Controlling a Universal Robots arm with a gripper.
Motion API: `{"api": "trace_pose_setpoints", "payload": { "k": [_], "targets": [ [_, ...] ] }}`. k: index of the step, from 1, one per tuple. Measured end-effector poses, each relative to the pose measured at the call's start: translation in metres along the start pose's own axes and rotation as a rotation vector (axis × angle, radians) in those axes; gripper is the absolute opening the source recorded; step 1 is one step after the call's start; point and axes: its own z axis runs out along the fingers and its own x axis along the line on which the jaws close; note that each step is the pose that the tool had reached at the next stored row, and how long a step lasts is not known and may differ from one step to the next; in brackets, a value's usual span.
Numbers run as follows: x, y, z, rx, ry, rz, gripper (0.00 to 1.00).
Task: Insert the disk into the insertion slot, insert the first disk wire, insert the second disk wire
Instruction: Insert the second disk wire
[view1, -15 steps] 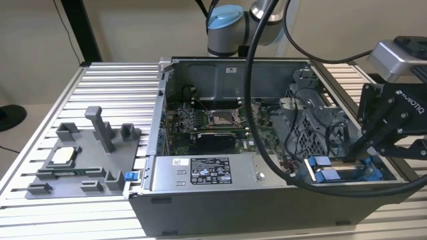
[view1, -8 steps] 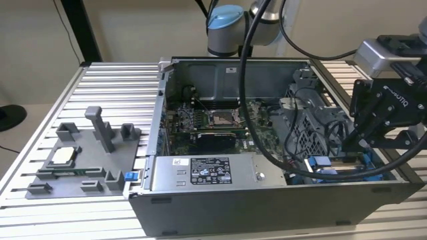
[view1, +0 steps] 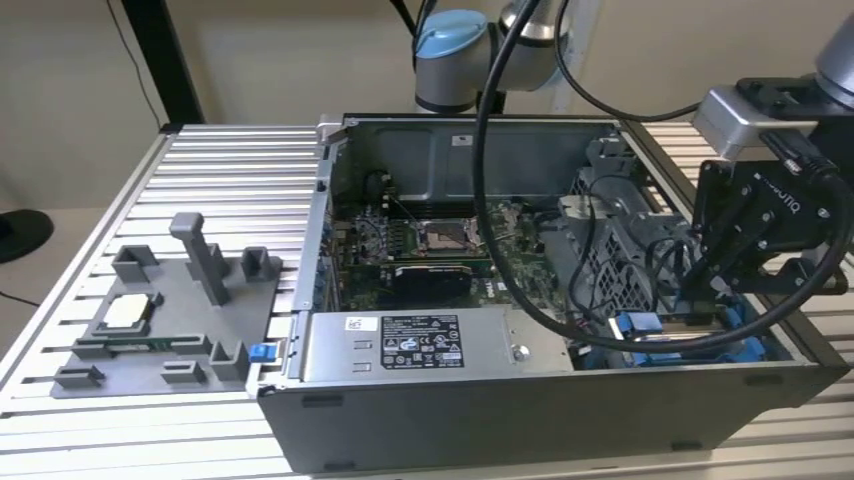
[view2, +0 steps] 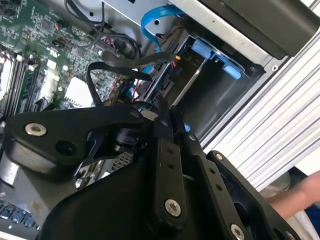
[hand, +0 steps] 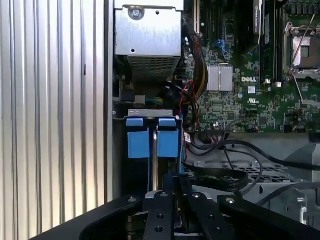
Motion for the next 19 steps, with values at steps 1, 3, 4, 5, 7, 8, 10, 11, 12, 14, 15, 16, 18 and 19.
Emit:
{"api": "trace_pose_setpoints", "payload": {
  "k": [1, 3, 4, 5, 7, 8, 10, 11, 12, 14, 15, 16, 18, 19],
  "targets": [
    [-0.0002, 0.0, 0.001, 0.004, 0.0005, 0.0, 0.0],
    [-0.0003, -0.0001, 0.0023, 0.0183, 0.0008, -0.001, 0.0],
    [-0.0003, 0.0, 0.0027, 0.0284, 0.0006, -0.002, 0.0],
    [-0.0003, 0.0001, 0.003, 0.037, 0.0004, -0.002, 0.0],
    [-0.0003, 0.0, 0.003, 0.038, 0.0005, -0.002, 0.0],
    [-0.0003, 0.0, 0.003, 0.0383, 0.0005, -0.002, 0.0],
    [-0.0003, 0.0001, 0.0031, 0.0387, 0.0003, -0.002, 0.0],
    [-0.0003, 0.0001, 0.0031, 0.039, 0.0003, -0.002, 0.0],
    [-0.0003, 0.0, 0.0031, 0.0392, 0.0004, -0.002, 0.0],
    [-0.0003, 0.0003, 0.0031, 0.0409, 0.0002, -0.002, 0.0],
    [-0.0003, 0.0007, 0.0033, 0.0454, 0.0001, -0.002, 0.0],
    [-0.0003, 0.0011, 0.0034, 0.0531, 0.0, -0.003, 0.0],
    [-0.0001, 0.0025, 0.0044, 0.0682, -0.0005, -0.004, 0.0],
    [-0.0001, 0.0028, 0.0046, 0.0715, -0.0005, -0.004, 0.0]
  ]
}}
